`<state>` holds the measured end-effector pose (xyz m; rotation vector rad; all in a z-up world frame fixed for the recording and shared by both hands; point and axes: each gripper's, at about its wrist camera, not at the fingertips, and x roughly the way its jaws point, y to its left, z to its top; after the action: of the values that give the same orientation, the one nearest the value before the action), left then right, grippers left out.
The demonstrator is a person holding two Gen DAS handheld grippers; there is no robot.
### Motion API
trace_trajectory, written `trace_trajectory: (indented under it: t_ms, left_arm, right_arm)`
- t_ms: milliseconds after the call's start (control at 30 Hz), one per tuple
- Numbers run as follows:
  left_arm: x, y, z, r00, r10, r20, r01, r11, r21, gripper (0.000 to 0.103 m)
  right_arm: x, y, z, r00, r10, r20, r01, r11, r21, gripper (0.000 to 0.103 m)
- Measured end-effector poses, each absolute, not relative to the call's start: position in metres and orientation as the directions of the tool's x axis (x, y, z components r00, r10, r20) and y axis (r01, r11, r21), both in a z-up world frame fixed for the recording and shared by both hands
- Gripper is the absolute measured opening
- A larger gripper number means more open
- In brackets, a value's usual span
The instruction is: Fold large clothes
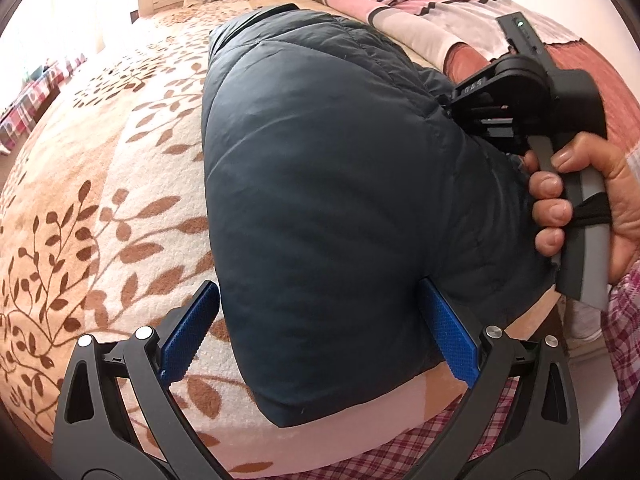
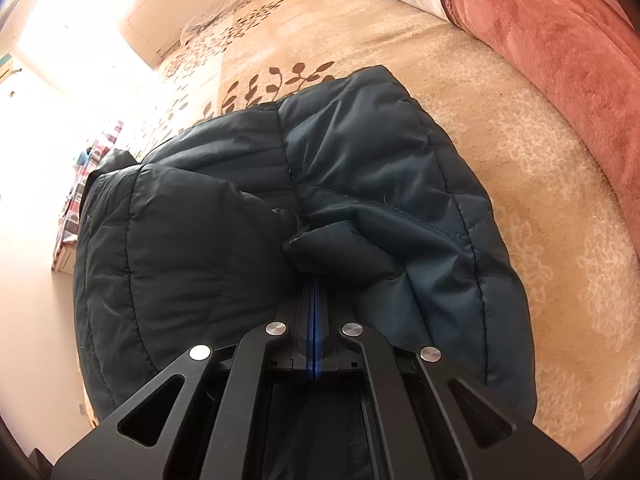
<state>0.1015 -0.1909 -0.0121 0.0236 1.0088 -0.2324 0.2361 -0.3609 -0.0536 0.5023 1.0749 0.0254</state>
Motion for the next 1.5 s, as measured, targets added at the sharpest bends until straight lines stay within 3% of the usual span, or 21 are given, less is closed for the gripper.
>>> trace_trajectory:
  t_ms: [167, 333, 500, 733, 1033, 1067, 1100, 1167, 1300, 1500]
  left_arm:
    - [0.106, -0.192, -0.012, 0.500, -0.176, -0.848, 0.200, 0.976, -0.084, 0.099]
    - [0.106, -0.190, -0.007, 0.498, -0.175, -0.849, 0.202, 0.976, -0.083, 0.099]
    - [0.105, -0.183, -0.003, 0.493, -0.197, -0.848, 0.212, 0.972, -0.103, 0.099]
    - [0.103, -0.175, -0.006, 0.481, -0.215, -0.850, 0.200, 0.971, -0.133, 0.099]
    - [0.098, -0.167, -0.011, 0.471, -0.240, -0.849, 0.201, 0.966, -0.161, 0.099]
    - [0.098, -0.167, -0.011, 0.470, -0.244, -0.849, 0.202, 0.965, -0.166, 0.099]
    - [0.097, -0.166, -0.011, 0.469, -0.247, -0.848, 0.202, 0.965, -0.169, 0.099]
    - [0.096, -0.164, -0.012, 0.466, -0.257, -0.847, 0.205, 0.962, -0.180, 0.099]
    - [0.096, -0.159, -0.016, 0.454, -0.294, -0.841, 0.193, 0.954, -0.230, 0.099]
    - [0.096, -0.145, -0.029, 0.416, -0.365, -0.833, 0.131, 0.931, -0.342, 0.099]
  right_arm:
    - [0.231, -0.369, -0.041, 0.496, 0.298, -0.816, 0.214, 0.869, 0.447, 0.000]
    - [0.192, -0.383, -0.008, 0.572, 0.368, -0.734, 0.149, 0.833, 0.533, 0.003]
    - [0.124, -0.403, 0.016, 0.651, 0.307, -0.694, 0.144, 0.848, 0.510, 0.036]
    - [0.021, -0.419, -0.009, 0.685, 0.256, -0.682, 0.245, 0.801, 0.546, 0.036]
    - [-0.033, -0.376, -0.065, 0.565, 0.195, -0.802, 0.269, 0.875, 0.403, 0.036]
    - [-0.034, -0.376, -0.065, 0.570, 0.195, -0.798, 0.265, 0.876, 0.403, 0.041]
    - [-0.034, -0.376, -0.063, 0.579, 0.197, -0.791, 0.258, 0.876, 0.407, 0.061]
    - [-0.038, -0.373, -0.060, 0.602, 0.194, -0.774, 0.247, 0.877, 0.413, 0.079]
    - [-0.043, -0.377, -0.060, 0.633, 0.211, -0.745, 0.241, 0.860, 0.449, 0.085]
    - [-0.047, -0.390, -0.065, 0.665, 0.294, -0.687, 0.221, 0.801, 0.557, 0.085]
